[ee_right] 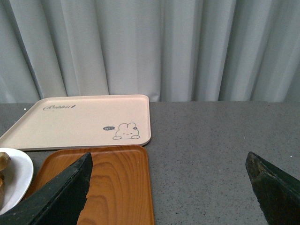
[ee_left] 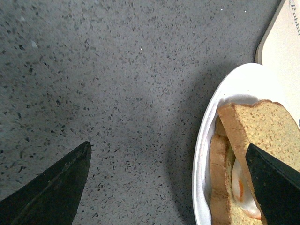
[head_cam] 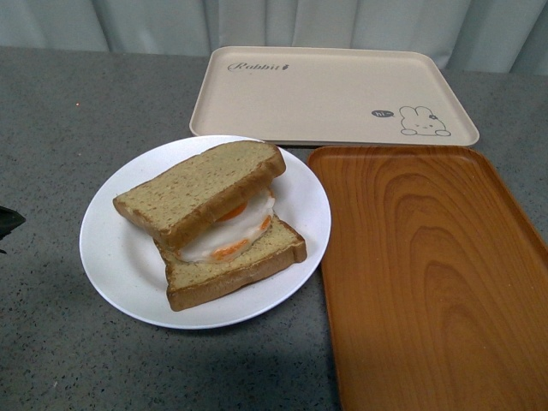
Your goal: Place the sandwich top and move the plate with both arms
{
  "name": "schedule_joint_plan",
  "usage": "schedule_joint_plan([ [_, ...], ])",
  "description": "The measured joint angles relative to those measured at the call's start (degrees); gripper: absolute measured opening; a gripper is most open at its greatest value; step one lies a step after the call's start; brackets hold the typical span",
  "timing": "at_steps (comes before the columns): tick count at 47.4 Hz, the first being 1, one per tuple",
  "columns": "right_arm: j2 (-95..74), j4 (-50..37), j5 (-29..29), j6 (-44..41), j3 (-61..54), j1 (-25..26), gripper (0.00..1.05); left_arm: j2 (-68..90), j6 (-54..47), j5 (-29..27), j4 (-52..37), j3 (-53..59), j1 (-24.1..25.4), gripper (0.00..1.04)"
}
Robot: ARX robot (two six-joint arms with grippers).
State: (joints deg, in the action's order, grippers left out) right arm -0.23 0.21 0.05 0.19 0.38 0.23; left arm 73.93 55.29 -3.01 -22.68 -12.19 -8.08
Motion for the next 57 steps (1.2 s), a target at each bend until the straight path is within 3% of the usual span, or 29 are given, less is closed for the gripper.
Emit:
schedule_joint_plan([
  [18,0.00,0.00,0.00,0.00,0.00,0.00,0.96,10.95,10.49,-0.02,-13.29,-0.04,-5.75,0.98],
  [26,0.00,0.00,0.00,0.00,0.00,-0.02,0.96,15.72,13.77,-0.33,-25.05,0.02,-7.45,0.98],
  [33,0.00,0.00,0.00,0.00,0.00,-0.02,0.96,19.34,16.55,-1.70,-30.18,0.00,-9.84,0.98],
  [41,0.00,0.00,0.00,0.02,0.00,-0.02,0.96,22.93,18.60,-2.91,-32.57,0.00,-12.76,0.98],
  [57,0.00,0.00,0.00,0.00,0.00,0.00,0.96,27.26,20.96,-4.48,-33.92,-0.68,-12.92,0.98],
])
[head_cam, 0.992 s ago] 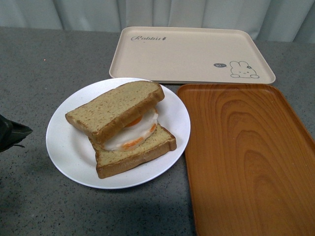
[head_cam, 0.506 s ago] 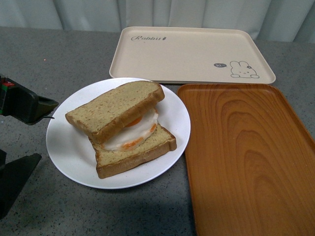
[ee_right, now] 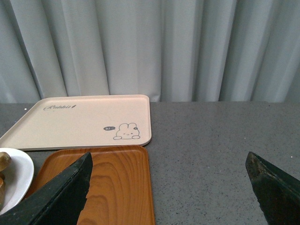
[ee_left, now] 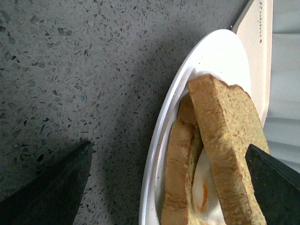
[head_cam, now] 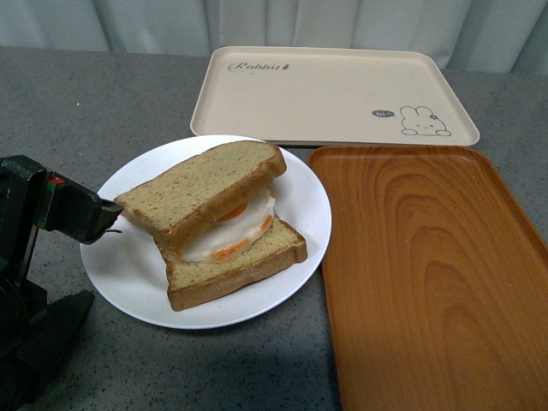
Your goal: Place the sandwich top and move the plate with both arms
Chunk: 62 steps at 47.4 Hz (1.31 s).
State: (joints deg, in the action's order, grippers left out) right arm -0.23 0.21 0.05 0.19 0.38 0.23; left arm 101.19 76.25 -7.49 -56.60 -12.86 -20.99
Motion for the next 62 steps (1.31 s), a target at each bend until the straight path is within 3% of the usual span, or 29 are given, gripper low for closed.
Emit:
schedule_joint_plan([
  [25,0.00,0.00,0.00,0.00,0.00,-0.02,0.96,1.31,3.39,-1.16,-0.59,-1.25,-1.92,0.98],
  [43,0.00,0.00,0.00,0.00,0.00,-0.02,0.96,3.04,3.82,-1.40,-2.21,-0.98,-2.43,0.41],
  [51,0.00,0.00,0.00,0.00,0.00,0.00,0.96,3.67,3.78,-1.53,-3.48,-0.33,-2.29,0.09],
  [54,0.00,0.00,0.00,0.00,0.00,-0.02,0.96,3.80,3.63,-1.51,-4.07,-0.28,-2.27,0.04],
  [62,0.00,0.00,0.00,0.00,0.00,-0.02,0.96,4.20,3.10,-1.75,-5.55,-0.07,-2.08,0.04],
])
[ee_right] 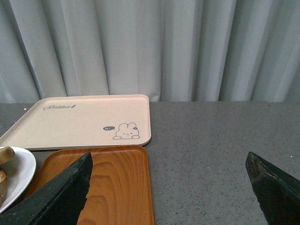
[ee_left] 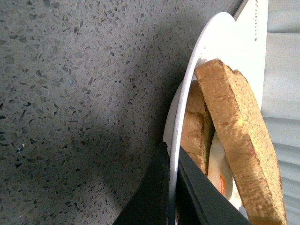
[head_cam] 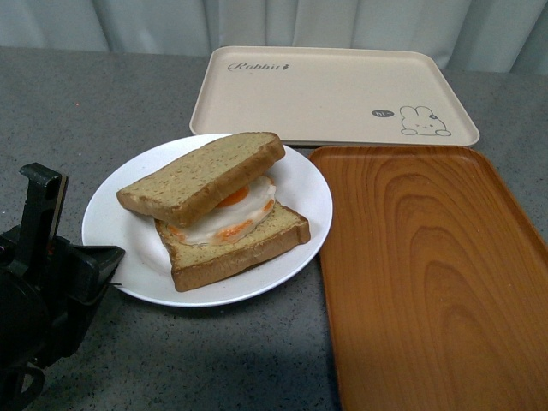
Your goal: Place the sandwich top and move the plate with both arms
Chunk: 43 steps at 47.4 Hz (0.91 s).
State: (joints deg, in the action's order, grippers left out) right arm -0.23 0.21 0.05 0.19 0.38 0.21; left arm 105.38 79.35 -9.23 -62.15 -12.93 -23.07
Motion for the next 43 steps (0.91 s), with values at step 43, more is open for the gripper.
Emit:
schedule_joint_plan([
  [43,0.00,0.00,0.00,0.00,0.00,0.00,0.96,-4.87,-10.56,-0.90,20.72,-23.63,4.46,0.04],
])
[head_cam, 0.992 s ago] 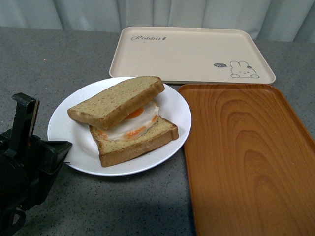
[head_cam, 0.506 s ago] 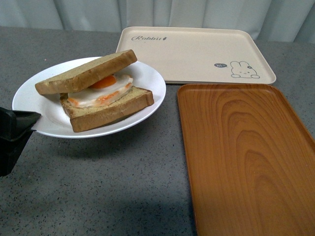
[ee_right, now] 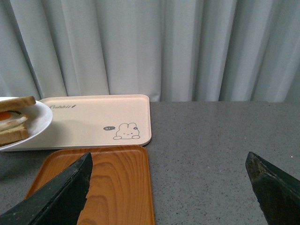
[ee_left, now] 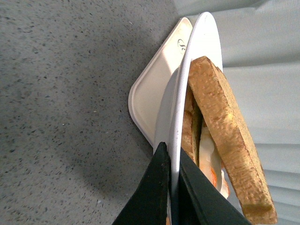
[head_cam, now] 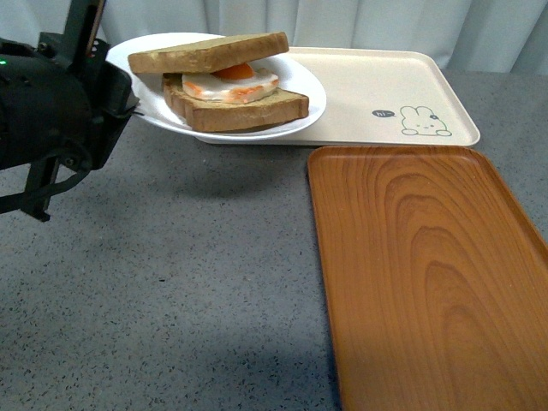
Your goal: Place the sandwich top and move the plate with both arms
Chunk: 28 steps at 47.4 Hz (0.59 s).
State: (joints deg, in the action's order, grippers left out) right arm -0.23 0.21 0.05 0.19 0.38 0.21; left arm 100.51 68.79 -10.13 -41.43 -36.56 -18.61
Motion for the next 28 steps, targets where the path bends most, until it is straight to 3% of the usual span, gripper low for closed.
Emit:
schedule_joint_plan([
  [28,0.00,0.00,0.00,0.00,0.00,0.00,0.96,15.08,-2.75,-4.35,5.49,-17.27,-7.13,0.04],
])
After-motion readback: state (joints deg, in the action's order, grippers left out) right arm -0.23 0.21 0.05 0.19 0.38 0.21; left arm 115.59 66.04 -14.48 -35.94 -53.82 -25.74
